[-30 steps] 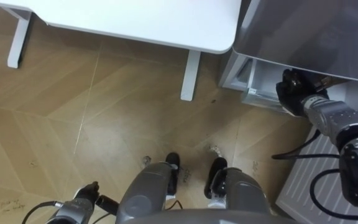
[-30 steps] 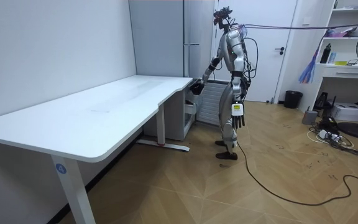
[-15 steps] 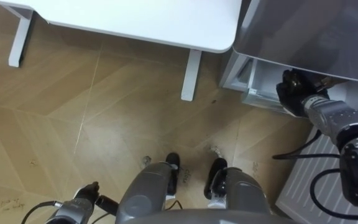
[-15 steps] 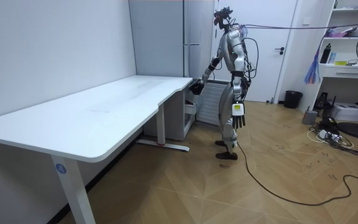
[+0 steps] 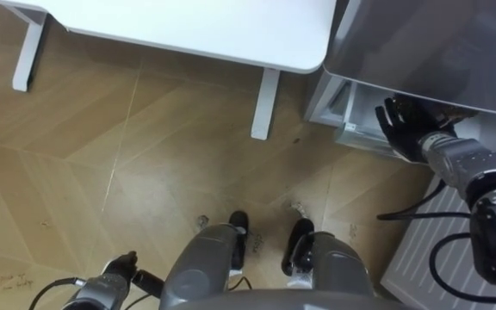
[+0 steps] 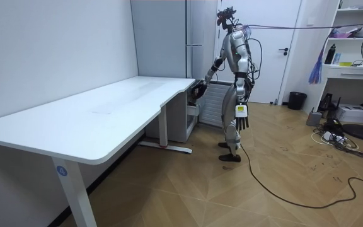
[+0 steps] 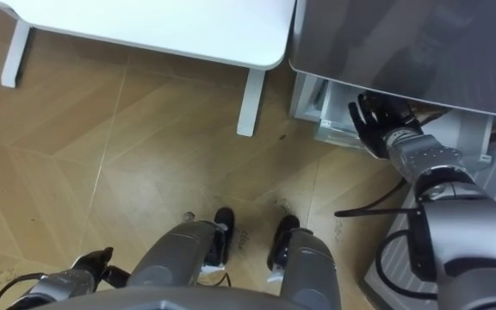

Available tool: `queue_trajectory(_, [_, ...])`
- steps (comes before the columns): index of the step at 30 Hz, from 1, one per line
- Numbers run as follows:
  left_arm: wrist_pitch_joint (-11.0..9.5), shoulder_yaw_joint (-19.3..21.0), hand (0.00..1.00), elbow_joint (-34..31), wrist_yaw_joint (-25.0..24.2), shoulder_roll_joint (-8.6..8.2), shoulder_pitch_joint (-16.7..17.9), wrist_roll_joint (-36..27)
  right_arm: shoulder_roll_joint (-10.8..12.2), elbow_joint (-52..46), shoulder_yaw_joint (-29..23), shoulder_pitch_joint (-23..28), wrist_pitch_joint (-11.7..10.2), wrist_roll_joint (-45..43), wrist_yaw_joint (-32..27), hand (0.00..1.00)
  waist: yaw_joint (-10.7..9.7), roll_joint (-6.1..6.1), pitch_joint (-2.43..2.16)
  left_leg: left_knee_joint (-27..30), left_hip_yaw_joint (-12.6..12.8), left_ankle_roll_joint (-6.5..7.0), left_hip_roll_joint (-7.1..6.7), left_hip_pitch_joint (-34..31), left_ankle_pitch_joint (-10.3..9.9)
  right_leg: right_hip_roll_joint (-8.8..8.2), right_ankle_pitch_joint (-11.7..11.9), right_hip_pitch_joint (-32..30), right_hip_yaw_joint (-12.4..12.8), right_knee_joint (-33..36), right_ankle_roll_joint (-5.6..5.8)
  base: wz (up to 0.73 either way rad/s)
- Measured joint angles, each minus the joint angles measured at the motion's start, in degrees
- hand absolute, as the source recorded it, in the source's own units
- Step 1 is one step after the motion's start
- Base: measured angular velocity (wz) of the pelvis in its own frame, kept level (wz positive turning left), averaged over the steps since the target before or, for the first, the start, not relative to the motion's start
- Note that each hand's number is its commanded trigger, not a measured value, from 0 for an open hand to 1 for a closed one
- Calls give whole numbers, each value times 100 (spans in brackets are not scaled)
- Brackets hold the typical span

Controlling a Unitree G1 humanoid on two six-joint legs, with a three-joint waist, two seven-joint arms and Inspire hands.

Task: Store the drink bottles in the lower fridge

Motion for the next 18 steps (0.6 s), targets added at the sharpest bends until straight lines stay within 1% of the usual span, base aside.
queue_trajectory(2, [-1,-14,0,-2,0,3,0,-15,1,18,-6,4,-5,20,-5,0,0,1,0,4,-5,0,0,0,0,0,0,7,-7,1,0,0])
queue_trajectory(4, [1,-116,0,-1,-1,25,0,-109,-5,17,-15,-3,-21,20,11,0,-17,2,0,10,-2,0,1,0,0,0,1,10,-6,2,-1,0])
queue_trajectory(18, [1,-117,0,-1,-3,26,0,-103,-7,17,-21,-3,-33,11,16,0,-28,18,-8,9,3,0,2,6,0,-1,8,20,-13,1,3,0])
